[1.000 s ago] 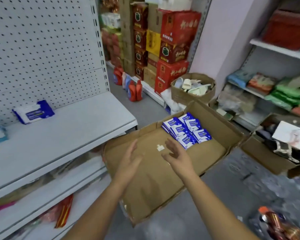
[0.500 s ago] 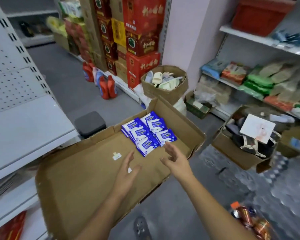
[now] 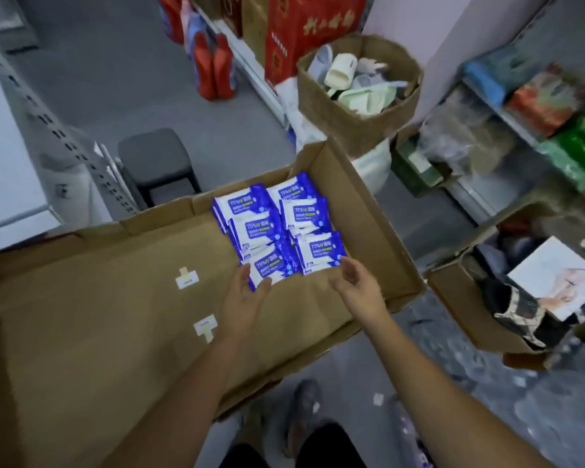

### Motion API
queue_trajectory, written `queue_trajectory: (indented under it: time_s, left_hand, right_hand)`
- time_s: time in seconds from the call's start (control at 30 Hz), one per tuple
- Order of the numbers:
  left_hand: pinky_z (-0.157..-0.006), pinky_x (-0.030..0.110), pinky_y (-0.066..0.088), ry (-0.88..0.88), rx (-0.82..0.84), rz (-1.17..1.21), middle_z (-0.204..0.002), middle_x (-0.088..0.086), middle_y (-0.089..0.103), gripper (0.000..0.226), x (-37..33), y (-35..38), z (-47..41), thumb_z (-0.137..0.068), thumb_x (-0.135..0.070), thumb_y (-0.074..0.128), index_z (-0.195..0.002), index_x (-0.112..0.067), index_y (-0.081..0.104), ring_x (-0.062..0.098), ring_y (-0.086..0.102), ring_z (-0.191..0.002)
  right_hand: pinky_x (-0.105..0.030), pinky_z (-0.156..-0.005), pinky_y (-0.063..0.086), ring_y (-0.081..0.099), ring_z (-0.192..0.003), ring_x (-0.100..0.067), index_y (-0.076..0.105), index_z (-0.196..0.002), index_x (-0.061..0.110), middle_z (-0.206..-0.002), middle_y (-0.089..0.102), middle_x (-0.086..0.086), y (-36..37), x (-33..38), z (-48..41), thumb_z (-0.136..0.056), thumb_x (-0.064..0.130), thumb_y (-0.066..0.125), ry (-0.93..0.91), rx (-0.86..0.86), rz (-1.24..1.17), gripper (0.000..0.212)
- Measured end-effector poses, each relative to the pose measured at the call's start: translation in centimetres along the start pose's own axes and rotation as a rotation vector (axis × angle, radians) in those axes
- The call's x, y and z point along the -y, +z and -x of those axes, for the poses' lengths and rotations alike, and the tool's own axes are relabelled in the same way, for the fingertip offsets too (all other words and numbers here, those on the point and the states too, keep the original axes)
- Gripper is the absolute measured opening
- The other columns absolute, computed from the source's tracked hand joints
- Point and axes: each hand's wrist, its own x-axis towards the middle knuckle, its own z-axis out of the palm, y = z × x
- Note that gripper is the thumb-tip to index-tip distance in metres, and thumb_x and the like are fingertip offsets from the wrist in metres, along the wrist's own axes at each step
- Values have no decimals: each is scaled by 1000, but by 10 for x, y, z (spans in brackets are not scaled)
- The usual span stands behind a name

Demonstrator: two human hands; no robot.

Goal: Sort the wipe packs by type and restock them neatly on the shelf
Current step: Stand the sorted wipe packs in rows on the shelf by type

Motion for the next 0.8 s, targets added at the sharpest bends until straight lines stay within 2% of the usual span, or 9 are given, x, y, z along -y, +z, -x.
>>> queue_trajectory:
  time_s: [0.07,0.13,0.2,0.3,0.4,0.43,0.5,0.63,0.8]
  left_hand:
    - [-102,39,50,-38,-42,1,-120,-8,71,37,6,4,-15,-90,-21,71,-126,-18,62,7,67,-108]
    - [-94,35,53,-85,-118,0,-109,-12,73,29,6,11,-28,-90,-24,72,-118,-21,66,-2,68,-97]
    - [-79,27,51,-116,-190,-45,-99,-17,72,29,10,19,-40,-86,-33,77,-110,-23,65,-11,65,-82]
    - [-71,23,55,-150,-317,-27,-96,-7,76,35,20,32,-61,-78,-34,85,-103,-18,68,-1,71,-79]
    - [-75,35,61,-199,-359,-78,-93,-6,77,52,42,42,-81,-66,-50,89,-104,-18,73,9,74,-82]
    - [-74,36,61,-215,-398,-107,-93,-7,77,60,52,45,-90,-61,-54,89,-106,-20,71,9,74,-82]
    - [-72,33,58,-249,-485,-115,-94,-7,73,60,60,50,-100,-61,-43,93,-107,-16,63,9,71,-80]
    - [-59,14,49,-297,-543,-64,-89,-7,67,41,56,53,-97,-76,-19,86,-106,-15,58,1,63,-73]
    - [-75,33,54,-326,-618,-2,-94,5,69,39,52,34,-68,-79,-14,83,-109,-9,58,24,69,-86]
  right_hand:
    - [-18,-89,49,61,-95,4,59,-125,20,-106,65,15,-1,-7,-27,-85,13,70,34,36,61,42]
    - [-34,-95,50,66,-103,-10,60,-120,26,-111,69,10,-1,-12,-53,-84,20,71,48,67,128,38]
    - [-31,-87,47,65,-108,-21,61,-121,21,-116,70,0,0,-15,-80,-87,18,71,43,77,196,36]
    - [-27,-82,43,63,-112,-26,59,-127,11,-123,68,-6,9,-25,-118,-87,22,72,51,121,291,43]
    - [-40,-92,48,57,-120,-30,54,-131,15,-128,61,-9,21,-45,-148,-77,60,71,93,92,396,72]
    - [-43,-93,47,54,-123,-32,51,-132,14,-130,56,-10,25,-49,-158,-76,65,68,115,76,468,78]
    - [-44,-91,47,54,-121,-33,48,-130,12,-130,54,-12,33,-52,-174,-75,63,72,113,63,548,79]
    - [-39,-83,52,64,-105,-29,55,-114,16,-116,67,-6,32,-49,-185,-66,52,84,129,110,426,67]
    - [-36,-82,47,63,-108,-34,50,-120,7,-121,64,-15,24,-37,-165,-86,34,74,110,101,262,49]
